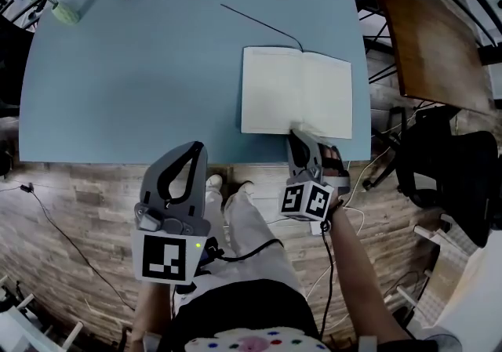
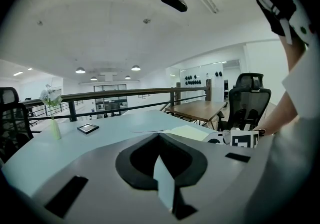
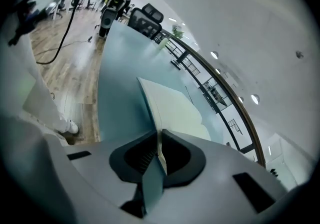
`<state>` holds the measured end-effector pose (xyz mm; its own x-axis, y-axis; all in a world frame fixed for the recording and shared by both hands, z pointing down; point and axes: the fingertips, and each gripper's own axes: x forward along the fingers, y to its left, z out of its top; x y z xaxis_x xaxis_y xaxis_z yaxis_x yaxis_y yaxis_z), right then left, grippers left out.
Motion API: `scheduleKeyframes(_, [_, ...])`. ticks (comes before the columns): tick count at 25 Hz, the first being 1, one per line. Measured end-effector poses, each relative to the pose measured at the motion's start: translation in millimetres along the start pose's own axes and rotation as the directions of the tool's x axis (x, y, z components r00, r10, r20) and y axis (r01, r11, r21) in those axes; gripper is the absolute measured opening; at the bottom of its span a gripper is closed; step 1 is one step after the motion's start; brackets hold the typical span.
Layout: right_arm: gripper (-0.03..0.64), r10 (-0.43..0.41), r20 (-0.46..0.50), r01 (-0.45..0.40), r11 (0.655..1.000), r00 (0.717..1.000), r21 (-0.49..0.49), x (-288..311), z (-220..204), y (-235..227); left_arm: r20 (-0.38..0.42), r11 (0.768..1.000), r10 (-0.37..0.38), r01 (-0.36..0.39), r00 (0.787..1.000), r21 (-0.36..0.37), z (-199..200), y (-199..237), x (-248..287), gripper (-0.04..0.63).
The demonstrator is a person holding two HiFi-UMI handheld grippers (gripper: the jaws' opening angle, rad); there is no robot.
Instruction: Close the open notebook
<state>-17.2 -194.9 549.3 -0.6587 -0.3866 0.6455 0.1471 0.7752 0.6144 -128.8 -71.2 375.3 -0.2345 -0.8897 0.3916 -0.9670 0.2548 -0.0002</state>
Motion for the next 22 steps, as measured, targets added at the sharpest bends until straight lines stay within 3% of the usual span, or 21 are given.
scheduleKeyframes(5, [0.052, -0.036, 0.037, 0.03, 0.988, 0.999, 0.154, -7, 2, -8, 0.005, 1.0, -0.027, 0.027, 1.0, 0.008, 1, -7, 2, 0.017])
scheduleKeyframes(10, [0.051, -0.047, 0.067, 0.019, 0.932, 0.997, 0.363, -12, 3, -13, 0.003, 0.998, -0.065, 0.065, 0.998, 0.002, 1, -15, 6, 0.017])
scheduleKeyframes(17, [0.046, -0.084, 0.099, -0.001, 0.757, 0.991, 0.653, -20, -7, -24, 0.008, 0.994, -0.113, 0.113, 0.994, 0.005, 2, -29, 14, 0.017])
scheduleKeyframes(22, [0.043, -0.129, 0.084, -0.003, 0.528, 0.988, 0.849, -23, -20, -29, 0.007, 0.99, -0.141, 0.141, 0.99, 0.018, 3, -34, 18, 0.017])
